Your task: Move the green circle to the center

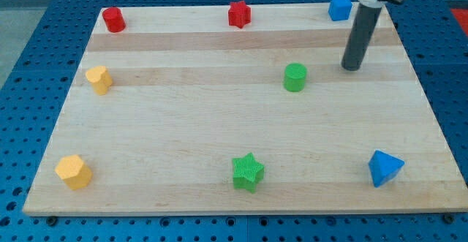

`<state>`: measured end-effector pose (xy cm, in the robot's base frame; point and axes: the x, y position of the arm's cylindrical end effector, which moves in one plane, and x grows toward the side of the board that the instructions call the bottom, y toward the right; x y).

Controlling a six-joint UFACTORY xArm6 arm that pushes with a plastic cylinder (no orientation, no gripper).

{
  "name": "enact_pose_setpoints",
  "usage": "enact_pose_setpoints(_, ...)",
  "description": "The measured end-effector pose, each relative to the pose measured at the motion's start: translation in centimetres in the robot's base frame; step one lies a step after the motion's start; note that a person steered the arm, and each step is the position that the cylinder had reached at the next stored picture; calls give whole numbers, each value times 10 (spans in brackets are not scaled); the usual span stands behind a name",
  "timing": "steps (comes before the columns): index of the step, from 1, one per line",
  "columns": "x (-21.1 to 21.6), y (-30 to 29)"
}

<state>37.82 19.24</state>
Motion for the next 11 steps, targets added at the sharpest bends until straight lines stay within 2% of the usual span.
enact_pose_setpoints(2, 17, -71)
enact_pose_setpoints(4, 42, -81)
enact_pose_setpoints(7, 28, -143)
enact_pose_setpoints(8, 53, -139)
enact_pose_setpoints(9, 55, -149)
enact_pose_setpoints(10, 54, -184)
enact_pose_setpoints(11, 45, -271)
